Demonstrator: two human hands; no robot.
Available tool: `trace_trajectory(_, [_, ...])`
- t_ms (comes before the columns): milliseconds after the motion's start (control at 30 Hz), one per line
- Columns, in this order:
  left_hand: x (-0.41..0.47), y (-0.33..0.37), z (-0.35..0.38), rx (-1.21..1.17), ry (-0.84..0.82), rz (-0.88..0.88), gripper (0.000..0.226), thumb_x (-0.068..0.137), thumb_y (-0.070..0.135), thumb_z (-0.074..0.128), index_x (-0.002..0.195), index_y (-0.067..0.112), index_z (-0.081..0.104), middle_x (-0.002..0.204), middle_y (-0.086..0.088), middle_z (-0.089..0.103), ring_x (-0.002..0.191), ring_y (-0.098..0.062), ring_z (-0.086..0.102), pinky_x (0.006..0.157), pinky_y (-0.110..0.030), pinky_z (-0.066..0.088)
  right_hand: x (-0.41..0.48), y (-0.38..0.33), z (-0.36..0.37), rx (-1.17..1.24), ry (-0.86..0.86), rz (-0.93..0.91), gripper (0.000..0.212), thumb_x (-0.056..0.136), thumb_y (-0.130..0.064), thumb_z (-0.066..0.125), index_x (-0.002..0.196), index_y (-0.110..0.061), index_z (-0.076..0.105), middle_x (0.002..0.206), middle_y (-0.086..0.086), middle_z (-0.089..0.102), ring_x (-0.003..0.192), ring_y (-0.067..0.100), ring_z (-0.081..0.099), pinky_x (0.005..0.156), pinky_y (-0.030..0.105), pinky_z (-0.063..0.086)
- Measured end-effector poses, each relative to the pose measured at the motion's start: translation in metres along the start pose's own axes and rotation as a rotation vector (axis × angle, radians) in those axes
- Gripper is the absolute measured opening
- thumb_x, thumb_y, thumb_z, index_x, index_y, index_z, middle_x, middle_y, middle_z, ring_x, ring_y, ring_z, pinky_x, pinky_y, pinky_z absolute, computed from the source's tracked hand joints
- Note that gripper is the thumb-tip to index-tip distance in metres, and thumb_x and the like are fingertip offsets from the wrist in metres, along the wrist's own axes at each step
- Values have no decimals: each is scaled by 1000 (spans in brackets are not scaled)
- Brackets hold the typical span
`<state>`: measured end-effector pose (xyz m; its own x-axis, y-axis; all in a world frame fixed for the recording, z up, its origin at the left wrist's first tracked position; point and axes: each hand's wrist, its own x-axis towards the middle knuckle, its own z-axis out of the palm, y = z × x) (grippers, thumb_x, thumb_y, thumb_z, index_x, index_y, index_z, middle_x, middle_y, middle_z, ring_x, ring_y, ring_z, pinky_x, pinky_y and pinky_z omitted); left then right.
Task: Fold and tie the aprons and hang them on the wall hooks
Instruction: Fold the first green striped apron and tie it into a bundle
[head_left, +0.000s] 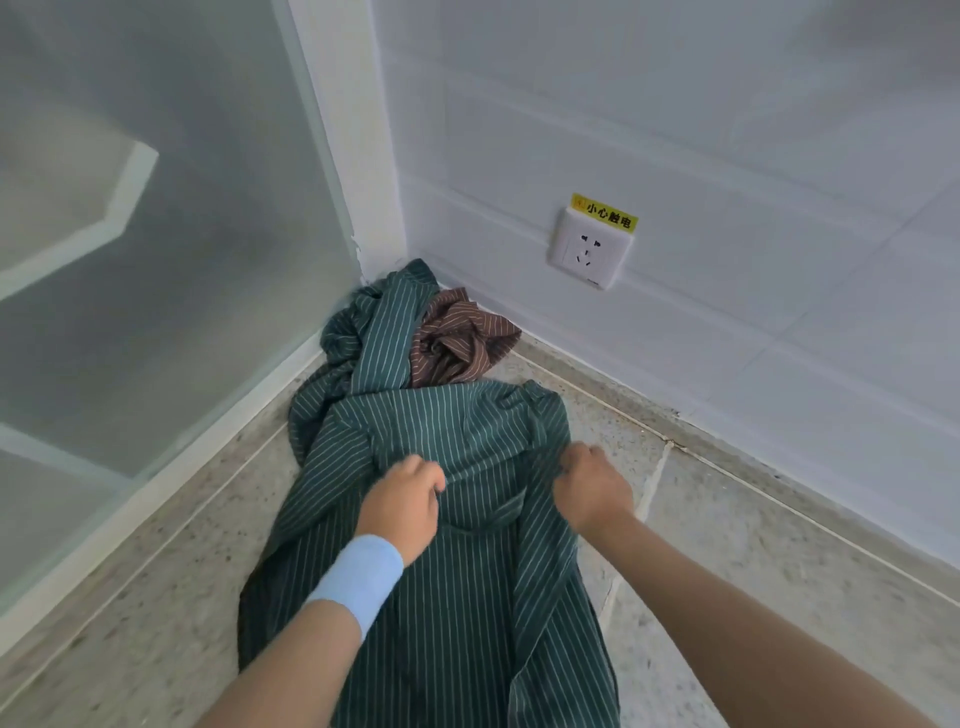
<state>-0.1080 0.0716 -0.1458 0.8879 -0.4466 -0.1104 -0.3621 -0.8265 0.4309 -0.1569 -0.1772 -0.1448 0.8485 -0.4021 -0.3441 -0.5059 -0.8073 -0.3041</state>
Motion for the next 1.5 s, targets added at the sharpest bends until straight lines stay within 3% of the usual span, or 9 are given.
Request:
trace_trajectory(167, [-53, 25, 52, -30, -323, -13, 12, 94, 33, 51, 106, 32, 54, 102, 15, 51, 96, -8, 51, 82, -31, 52, -69, 32, 17, -159, -239, 205, 62, 85, -81, 36, 80, -22, 57, 74, -5, 61, 63, 14, 55, 57, 29, 43])
trace_trajectory(333, [-73, 50, 69, 48, -479, 32, 52, 90, 46, 55, 140, 36, 42, 132, 11, 38, 126, -14, 34, 102, -36, 43, -91, 27, 32, 169, -183, 154, 24, 93, -33, 50, 86, -21, 69, 83, -2, 67, 76, 19, 64, 72, 34, 58])
trace_trajectory(600, [-85, 53, 59, 140, -688, 58, 73, 85, 45, 62, 150, 33, 31, 149, 8, 20, 138, -19, 21, 108, -42, 40, -65, 74, -51, 287, 147, 400, 33, 93, -7, 45, 119, -12, 65, 96, 9, 68, 78, 26, 63, 69, 35, 56])
trace_trajectory(767, [-95, 55, 56, -16, -491, 2, 47, 88, 32, 63, 134, 34, 49, 136, 13, 35, 129, -13, 33, 104, -36, 43, -84, 66, -47, -242, 314, 114, 74, 79, 4, 50, 147, -20, 36, 148, 14, 41, 134, 34, 41, 112, 48, 37])
trace_trajectory(1000, [-129, 23, 37, 32, -302, -182, 22, 90, 8, 49, 96, 29, 46, 104, 7, 46, 99, -15, 48, 82, -33, 48, -163, -12, 57, -195, -386, -594, 39, 92, -35, 60, 129, -23, 58, 130, 6, 54, 127, 26, 48, 107, 45, 43])
trace_trajectory(1100, [-151, 7, 27, -12, -307, -252, 14, 89, 15, 52, 93, 26, 45, 96, 8, 52, 85, -16, 55, 77, -33, 49, -183, -36, 95, -437, -456, -656, 62, 86, -52, 64, 140, -27, 46, 130, 8, 45, 123, 28, 43, 104, 46, 40])
trace_trajectory(1233, [-179, -10, 23, -104, -397, -257, 26, 78, 37, 65, 93, 29, 46, 93, 11, 53, 86, -13, 57, 78, -30, 50, -183, -44, 110, -631, -359, -761, 39, 94, -23, 58, 133, -25, 58, 127, 10, 48, 119, 31, 46, 101, 45, 39])
trace_trajectory(1400, [-192, -9, 28, 94, -292, -163, 75, 60, 78, 58, 122, 38, 44, 117, 16, 44, 111, -10, 43, 93, -31, 42, -172, -46, 93, -21, -339, -594, 20, 98, -22, 48, 113, -22, 62, 108, 2, 62, 97, 19, 59, 91, 36, 50])
trace_trajectory(1500, [-178, 10, 23, 68, -104, -184, 66, 80, 64, 56, 135, 29, 46, 129, 11, 50, 118, -16, 48, 97, -32, 41, -166, -51, 71, 178, -298, -557, 8, 103, -18, 43, 102, -20, 51, 82, -1, 60, 68, 13, 55, 69, 33, 49])
